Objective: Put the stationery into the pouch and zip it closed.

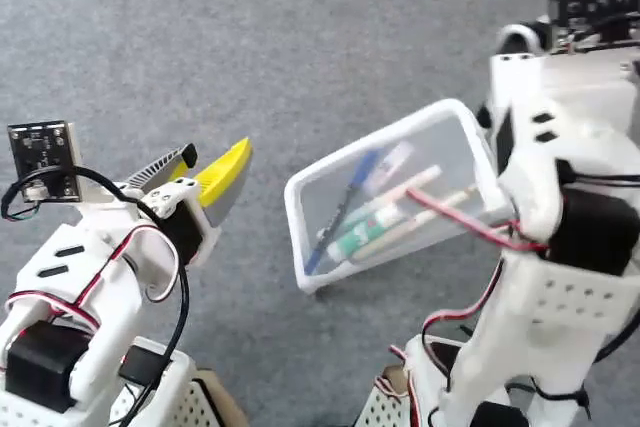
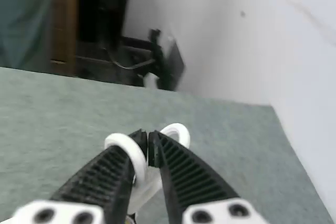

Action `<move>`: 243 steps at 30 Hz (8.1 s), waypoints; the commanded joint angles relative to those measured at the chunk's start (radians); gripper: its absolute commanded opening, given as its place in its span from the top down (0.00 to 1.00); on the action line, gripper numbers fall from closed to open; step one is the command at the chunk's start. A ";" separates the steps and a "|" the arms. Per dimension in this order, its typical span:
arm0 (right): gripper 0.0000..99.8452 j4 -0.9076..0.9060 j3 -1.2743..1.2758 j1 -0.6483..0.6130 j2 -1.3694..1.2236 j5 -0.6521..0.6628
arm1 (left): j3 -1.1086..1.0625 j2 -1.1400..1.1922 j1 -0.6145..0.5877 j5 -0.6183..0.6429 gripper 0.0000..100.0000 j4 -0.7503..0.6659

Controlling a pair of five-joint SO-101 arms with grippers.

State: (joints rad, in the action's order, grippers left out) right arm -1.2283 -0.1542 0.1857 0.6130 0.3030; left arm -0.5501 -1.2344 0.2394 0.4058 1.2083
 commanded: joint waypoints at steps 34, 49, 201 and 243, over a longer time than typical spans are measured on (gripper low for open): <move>0.99 -0.414 -0.450 -1.172 0.033 -0.078 | -0.294 -0.003 -0.127 0.091 0.75 -0.190; 0.99 -0.539 -0.404 -1.186 0.107 0.008 | -0.297 -0.003 -0.265 -0.193 0.75 -0.342; 0.99 -0.454 -0.748 -0.767 -0.131 0.120 | -0.552 -0.588 -0.030 -0.944 0.79 0.106; 0.99 -0.529 -0.647 -0.919 -0.131 0.052 | -0.751 -0.577 0.435 -0.968 0.78 -0.054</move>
State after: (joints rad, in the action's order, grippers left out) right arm -1.7576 -0.8032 -0.7196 0.4733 0.3659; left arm -1.2958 -1.8067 0.6582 -0.5531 1.1976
